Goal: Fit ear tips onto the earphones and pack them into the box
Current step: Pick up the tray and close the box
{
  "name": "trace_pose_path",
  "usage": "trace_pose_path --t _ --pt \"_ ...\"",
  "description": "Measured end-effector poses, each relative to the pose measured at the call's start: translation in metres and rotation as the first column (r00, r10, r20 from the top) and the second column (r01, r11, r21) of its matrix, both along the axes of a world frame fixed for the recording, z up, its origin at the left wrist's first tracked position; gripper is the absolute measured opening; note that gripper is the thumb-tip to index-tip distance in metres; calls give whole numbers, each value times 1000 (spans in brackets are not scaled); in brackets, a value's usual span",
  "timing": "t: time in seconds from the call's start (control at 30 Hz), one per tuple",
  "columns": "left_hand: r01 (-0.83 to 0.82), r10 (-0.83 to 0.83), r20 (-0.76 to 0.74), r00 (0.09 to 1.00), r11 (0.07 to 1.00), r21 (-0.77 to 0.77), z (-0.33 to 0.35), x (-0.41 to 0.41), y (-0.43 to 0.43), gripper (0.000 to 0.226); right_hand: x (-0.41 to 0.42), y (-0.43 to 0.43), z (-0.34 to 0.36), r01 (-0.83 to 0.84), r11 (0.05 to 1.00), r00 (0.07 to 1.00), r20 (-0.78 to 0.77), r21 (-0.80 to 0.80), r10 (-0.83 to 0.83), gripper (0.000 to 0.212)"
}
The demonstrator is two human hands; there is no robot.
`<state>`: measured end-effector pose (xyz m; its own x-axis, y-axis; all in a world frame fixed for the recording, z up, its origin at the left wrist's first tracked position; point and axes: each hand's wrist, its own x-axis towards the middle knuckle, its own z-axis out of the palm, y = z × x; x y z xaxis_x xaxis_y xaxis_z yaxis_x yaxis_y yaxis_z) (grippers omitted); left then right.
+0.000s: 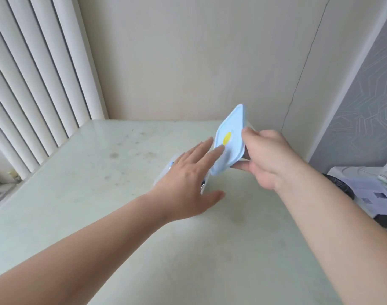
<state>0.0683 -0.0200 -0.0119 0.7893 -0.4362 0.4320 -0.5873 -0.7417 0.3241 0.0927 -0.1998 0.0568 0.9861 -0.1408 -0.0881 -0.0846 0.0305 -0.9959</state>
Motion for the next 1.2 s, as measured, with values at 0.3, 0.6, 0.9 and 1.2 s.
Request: trace_pose_path --t 0.3,0.6,0.9,1.2 --pt "16 -52 135 989 967 255 -9 18 64 73 7 40 -37 -160 963 975 -116 215 188 30" --pt "174 -163 -163 973 983 60 -22 16 81 59 31 36 -87 -123 869 991 -100 -480 86 21" --pt "133 -125 -70 990 984 121 -38 14 85 40 48 39 -102 -120 895 992 -82 -430 94 23" --pt "98 -135 160 978 969 225 -66 16 100 46 40 51 -112 -108 920 994 -10 -377 112 21"
